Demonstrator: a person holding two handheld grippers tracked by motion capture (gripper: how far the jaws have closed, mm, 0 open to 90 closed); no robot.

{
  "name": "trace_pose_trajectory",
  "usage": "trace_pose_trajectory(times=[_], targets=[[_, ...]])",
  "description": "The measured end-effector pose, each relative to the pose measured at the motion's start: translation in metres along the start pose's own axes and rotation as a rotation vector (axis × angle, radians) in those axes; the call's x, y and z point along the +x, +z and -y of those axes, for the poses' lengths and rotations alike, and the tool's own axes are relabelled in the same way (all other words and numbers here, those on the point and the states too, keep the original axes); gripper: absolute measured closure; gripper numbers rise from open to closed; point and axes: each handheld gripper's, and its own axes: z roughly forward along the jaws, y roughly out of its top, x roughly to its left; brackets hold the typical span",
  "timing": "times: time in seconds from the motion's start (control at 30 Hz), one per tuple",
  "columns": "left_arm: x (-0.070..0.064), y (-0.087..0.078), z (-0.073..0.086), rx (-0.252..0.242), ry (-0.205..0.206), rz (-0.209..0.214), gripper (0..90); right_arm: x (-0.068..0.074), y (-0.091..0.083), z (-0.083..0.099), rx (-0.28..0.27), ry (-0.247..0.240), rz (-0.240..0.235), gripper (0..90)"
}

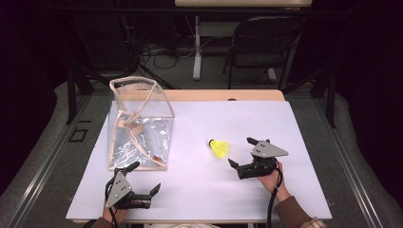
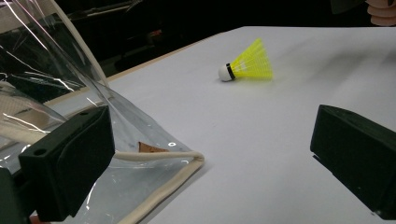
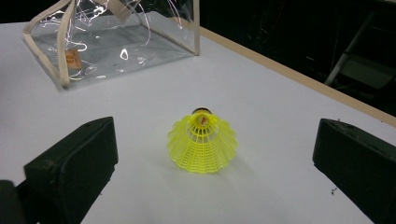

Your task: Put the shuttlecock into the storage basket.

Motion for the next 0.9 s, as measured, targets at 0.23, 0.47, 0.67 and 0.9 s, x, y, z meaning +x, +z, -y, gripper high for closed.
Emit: trace_pose_trajectory(times=[0.23,0.47,0.67,0.9], targets=[[0.0,0.0,0.0,-0.001,0.001,-0.001,0.0,-0.004,0.006,-0.001,0.014,-0.001,-0.004,0.0],[0.0,0.0,0.0,-0.004,0.001,-0.002,0.0,-0.008,0.012,-0.001,0.035,0.001,-0.004,0.0],[0.0,0.0,0.0,-0.003,0.0,-0.003,0.0,-0.012,0.016,-0.003,0.047,0.007,-0.008,0.0],[0.0,0.0,0.0,-0.001,0.001,-0.003,0.0,-0.014,0.021,-0.004,0.062,0.01,-0.027,0.0]])
